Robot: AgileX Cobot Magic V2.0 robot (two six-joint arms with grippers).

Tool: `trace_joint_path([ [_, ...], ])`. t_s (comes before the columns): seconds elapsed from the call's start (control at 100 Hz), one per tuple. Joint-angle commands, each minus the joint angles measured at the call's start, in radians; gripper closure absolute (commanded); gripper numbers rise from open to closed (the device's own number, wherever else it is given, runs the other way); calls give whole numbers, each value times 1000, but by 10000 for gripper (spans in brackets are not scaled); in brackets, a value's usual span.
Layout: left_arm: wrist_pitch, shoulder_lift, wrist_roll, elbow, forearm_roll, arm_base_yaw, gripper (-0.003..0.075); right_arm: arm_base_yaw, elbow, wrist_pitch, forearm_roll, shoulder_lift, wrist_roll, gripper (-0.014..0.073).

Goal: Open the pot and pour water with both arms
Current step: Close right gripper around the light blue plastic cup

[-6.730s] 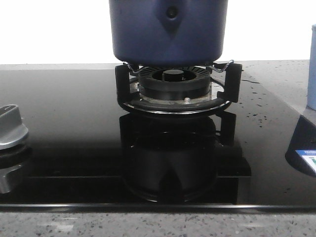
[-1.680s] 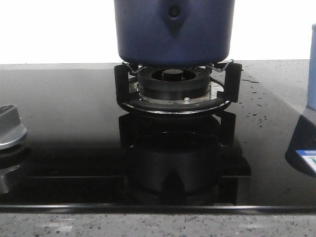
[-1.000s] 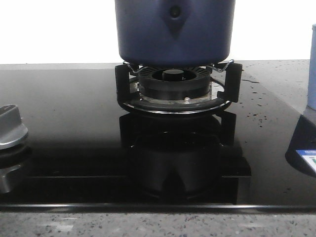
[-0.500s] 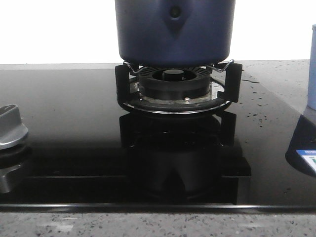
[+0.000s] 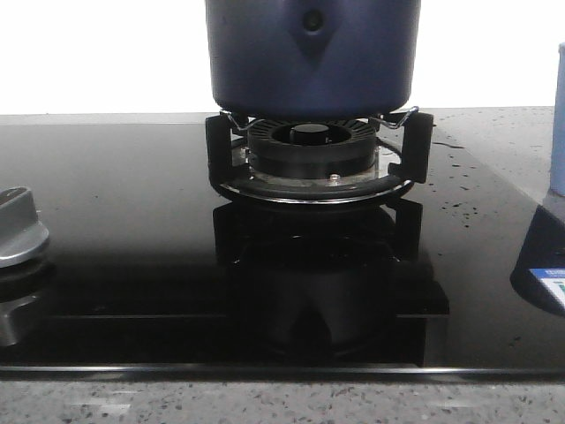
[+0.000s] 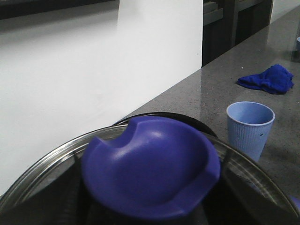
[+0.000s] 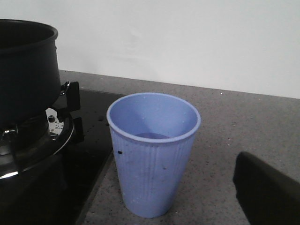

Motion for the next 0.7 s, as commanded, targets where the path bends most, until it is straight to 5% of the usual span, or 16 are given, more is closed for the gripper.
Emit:
trace_joint_path([
  [0.0,-18,-27,-7,-33,-88,2,415,0,-30,-119,26,75,-1,-44],
  [0.69,-18,-27,-7,-33,-90,2,415,0,-34,-365,60,371,-1,-43],
])
